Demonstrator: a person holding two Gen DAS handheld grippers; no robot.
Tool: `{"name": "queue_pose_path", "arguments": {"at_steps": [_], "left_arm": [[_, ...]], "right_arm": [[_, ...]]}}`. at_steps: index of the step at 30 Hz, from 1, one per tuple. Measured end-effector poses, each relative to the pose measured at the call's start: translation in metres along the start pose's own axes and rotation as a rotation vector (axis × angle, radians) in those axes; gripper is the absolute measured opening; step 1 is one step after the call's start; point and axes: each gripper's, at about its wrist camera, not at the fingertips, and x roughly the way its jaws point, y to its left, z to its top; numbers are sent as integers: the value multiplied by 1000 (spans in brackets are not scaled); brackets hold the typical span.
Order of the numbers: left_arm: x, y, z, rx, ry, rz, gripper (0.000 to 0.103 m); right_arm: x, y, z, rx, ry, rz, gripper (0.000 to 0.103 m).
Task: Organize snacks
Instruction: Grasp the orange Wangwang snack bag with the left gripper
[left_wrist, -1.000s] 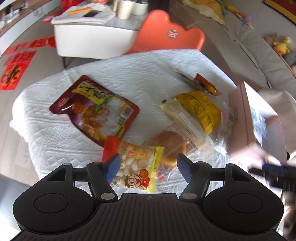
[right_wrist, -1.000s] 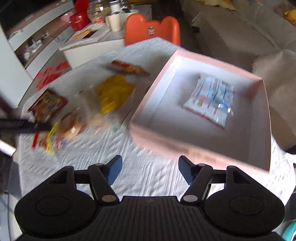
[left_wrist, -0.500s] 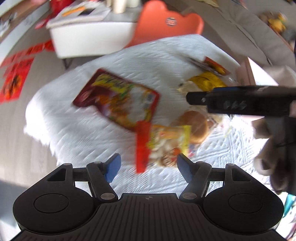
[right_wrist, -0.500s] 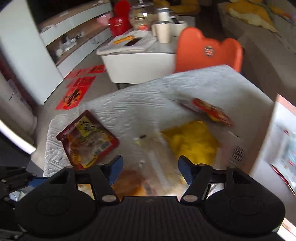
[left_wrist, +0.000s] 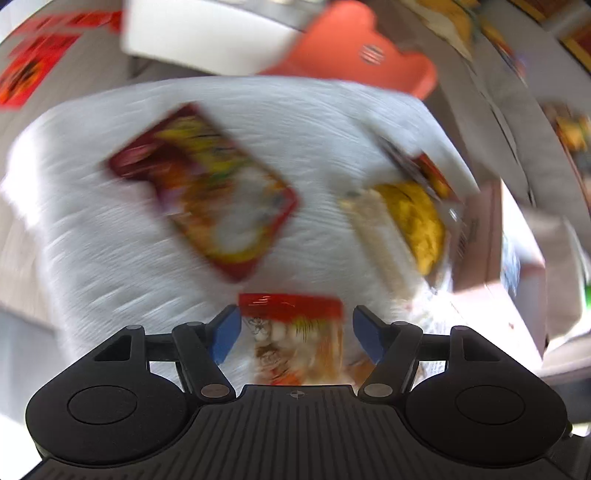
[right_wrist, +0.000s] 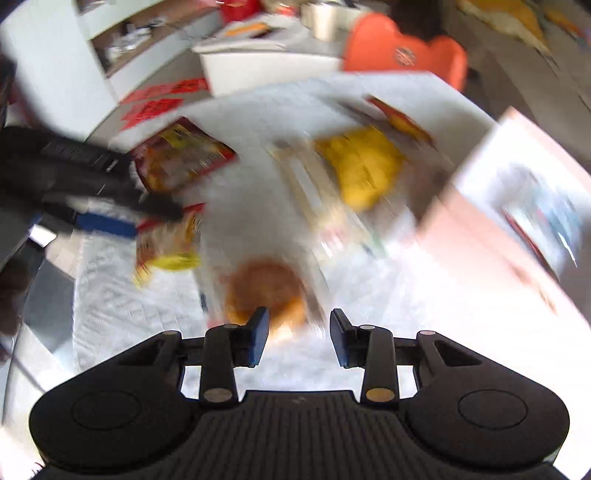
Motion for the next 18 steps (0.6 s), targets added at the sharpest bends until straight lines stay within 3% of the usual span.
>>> {"name": "queue_pose_path", "arguments": {"at_steps": [2,5,7,11,14,18], "left_arm": [[11,-22,-1,120,27,6,72],[-1,-42,-15,281,-29,64,72],[-11,-42,-24,335,-47,83,72],[-2,-38,-36,468,41,115,72],[7,-35,-36,493,44,110,77],[10,-29,-23,397,15,84,77]], "right_arm": [[-1,-5,-13,31,39,-35,38],[-4,-12,-30,78,63,-72,47],[-8,-19,-39,122,57,-75,62],[-7,-29,-50,176,74,-76,67],[-8,-29,-55,172,66,-77,74],[-4,-23,-60,138,47,-81,83]]}}
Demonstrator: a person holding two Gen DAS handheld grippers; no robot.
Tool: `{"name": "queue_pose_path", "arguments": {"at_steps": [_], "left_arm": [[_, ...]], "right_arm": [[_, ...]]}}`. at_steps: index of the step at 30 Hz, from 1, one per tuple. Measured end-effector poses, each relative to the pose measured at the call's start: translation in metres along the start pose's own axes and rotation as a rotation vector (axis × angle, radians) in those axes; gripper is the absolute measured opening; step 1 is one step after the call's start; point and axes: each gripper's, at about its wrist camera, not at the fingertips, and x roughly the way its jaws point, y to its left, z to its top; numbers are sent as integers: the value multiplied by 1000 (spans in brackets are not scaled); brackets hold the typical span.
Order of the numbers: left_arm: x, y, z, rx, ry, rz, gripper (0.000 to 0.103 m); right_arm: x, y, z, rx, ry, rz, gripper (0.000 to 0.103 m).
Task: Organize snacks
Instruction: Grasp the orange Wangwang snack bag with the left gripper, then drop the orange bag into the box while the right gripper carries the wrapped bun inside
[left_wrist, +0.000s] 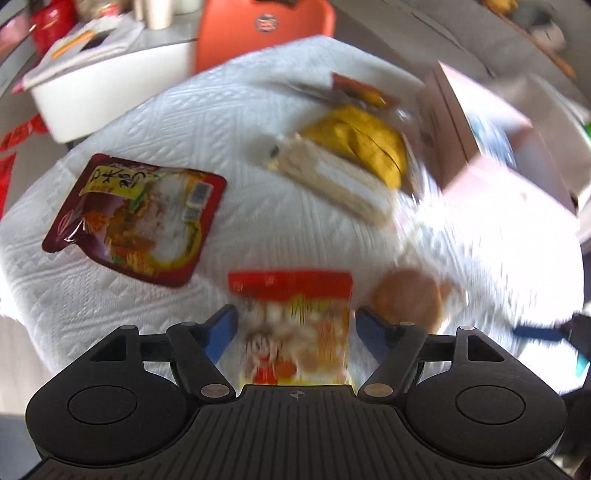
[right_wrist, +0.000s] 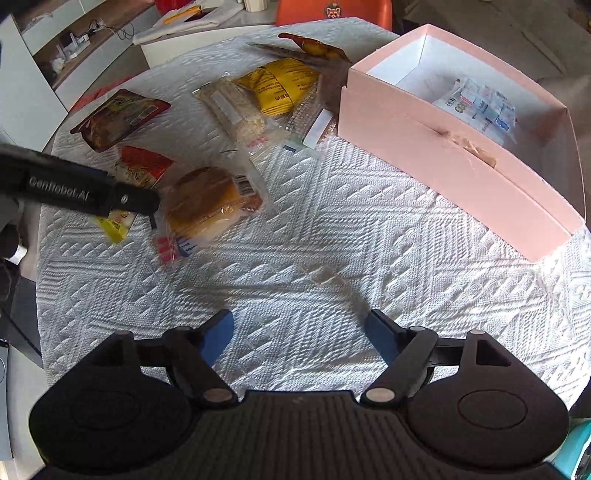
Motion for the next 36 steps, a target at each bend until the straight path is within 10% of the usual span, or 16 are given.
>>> {"name": "queue_pose_path", "arguments": {"at_steps": [11,20,27,33,36], "left_arm": [[-44,47,-39,-209,36,-31,63],[-67,70,-61,-241,47,-91,63],[-69,65,-64,-184,56,-99,63],[-78,39,-64,-67,61,-71,63],[-80,21,-62,-21,76,-98,63]], "right_arm": [[-10,16,32,226,-49,110,84],[10,57,38,-111,-64,-198,85],[-13,16,38,198,-67,-22,84],[37,48,77,314,-24,-65,84],[26,69,74,138,-18,-117,55]]}}
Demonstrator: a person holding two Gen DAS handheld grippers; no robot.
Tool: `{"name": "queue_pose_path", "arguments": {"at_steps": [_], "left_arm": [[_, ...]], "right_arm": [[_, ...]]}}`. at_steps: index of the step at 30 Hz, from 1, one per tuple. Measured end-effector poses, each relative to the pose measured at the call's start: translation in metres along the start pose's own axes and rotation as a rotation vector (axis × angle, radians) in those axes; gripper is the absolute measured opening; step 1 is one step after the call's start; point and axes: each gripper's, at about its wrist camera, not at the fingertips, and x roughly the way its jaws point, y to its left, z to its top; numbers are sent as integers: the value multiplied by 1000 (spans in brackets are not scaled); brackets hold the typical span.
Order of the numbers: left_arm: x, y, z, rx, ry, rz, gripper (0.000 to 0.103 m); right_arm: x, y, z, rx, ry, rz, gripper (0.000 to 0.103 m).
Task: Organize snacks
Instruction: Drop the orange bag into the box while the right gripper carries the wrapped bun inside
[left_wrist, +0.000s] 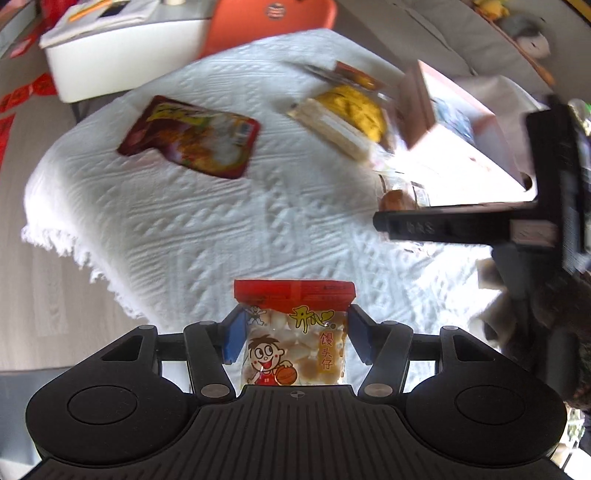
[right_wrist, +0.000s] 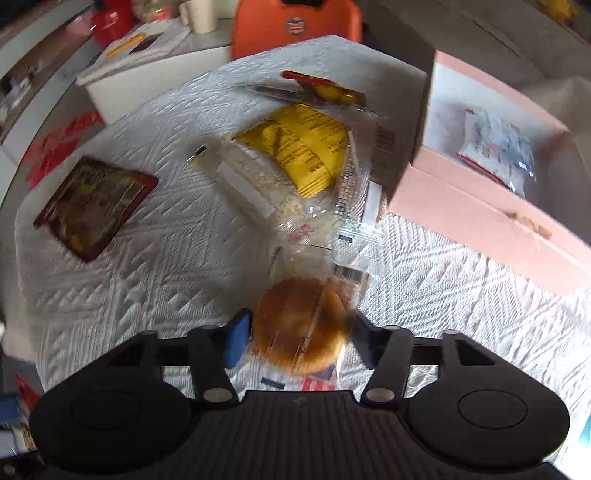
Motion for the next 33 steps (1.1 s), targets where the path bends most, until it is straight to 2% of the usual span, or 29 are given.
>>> {"name": "queue_pose_path", "arguments": {"at_steps": [4,7,13,16,17,18,19,20,21,23,27,30,33], "left_arm": [[-3,-33,15,31,12,-52,63],[-17,-68,44,70,-34,-98,63],[-47,-163,149,220,-283,-196,63],[-23,-186,193,183,-340,-298,66],[-2,-191,200,197,-341,-294,65],[20,-194,205,190,-319,-251,62],[40,-194,206,167,-291,-222,61],[51,-190,206,137,-279,-236,61],[55,-186,203,108,-284,-250,61],[56,-173,194,50,-317,-223,61],[63,-142,170,-61,-260,-142,61],[68,-124,149,-109,-200,-102,61],[74,-106,124,-148,-155,-72,61]], "right_arm": [[-46,-29,-30,-28,-10,35,55],[-70,-66,-54,23,19,34,55],[-87,-128,-77,117,47,21,55],[-96,-147,-72,115,8,27,55],[-98,-152,-69,113,-11,28,55],[-98,-157,-67,112,-24,30,55],[-97,-162,-64,113,-30,33,55],[-95,-166,-62,113,-30,34,55],[-93,-171,-58,110,-30,31,55],[-97,-178,-54,98,-60,25,55],[-105,-200,-39,111,-105,45,55],[-122,-216,-4,139,-219,85,55],[-132,-223,51,126,-348,83,56]]}}
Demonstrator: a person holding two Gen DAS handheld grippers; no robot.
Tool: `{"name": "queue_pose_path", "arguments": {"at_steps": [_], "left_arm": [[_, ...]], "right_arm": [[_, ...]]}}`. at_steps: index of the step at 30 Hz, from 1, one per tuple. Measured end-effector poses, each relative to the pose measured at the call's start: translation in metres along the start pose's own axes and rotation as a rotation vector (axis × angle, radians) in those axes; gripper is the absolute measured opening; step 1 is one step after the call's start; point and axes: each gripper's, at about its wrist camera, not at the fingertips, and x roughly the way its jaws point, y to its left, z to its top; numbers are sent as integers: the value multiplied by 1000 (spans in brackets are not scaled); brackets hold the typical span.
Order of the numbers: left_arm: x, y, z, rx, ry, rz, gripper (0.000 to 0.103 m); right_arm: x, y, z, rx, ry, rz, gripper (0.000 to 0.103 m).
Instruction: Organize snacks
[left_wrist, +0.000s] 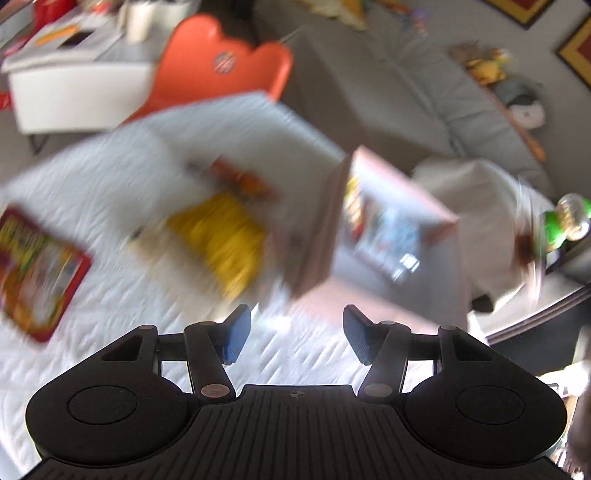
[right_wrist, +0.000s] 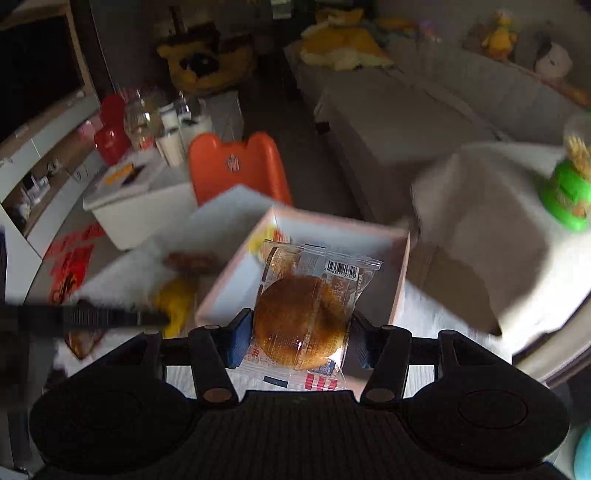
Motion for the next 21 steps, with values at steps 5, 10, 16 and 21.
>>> {"name": "queue_pose_path", "arguments": {"at_steps": [5,10,16,21], "left_arm": [[-2,46,-35,-111,34,42,61],[-11,86,-57,-222,56,67,61],[-32,111,-77,-303,48,58,61],[-40,126,-85,-325,37,33,61]], "right_arm": [[54,12,41,-47,55,-6,86],[82,42,32,-63,152,131,86],[156,109,65,-85,228,268,86],[241,158,86,-143,281,184,86]]}}
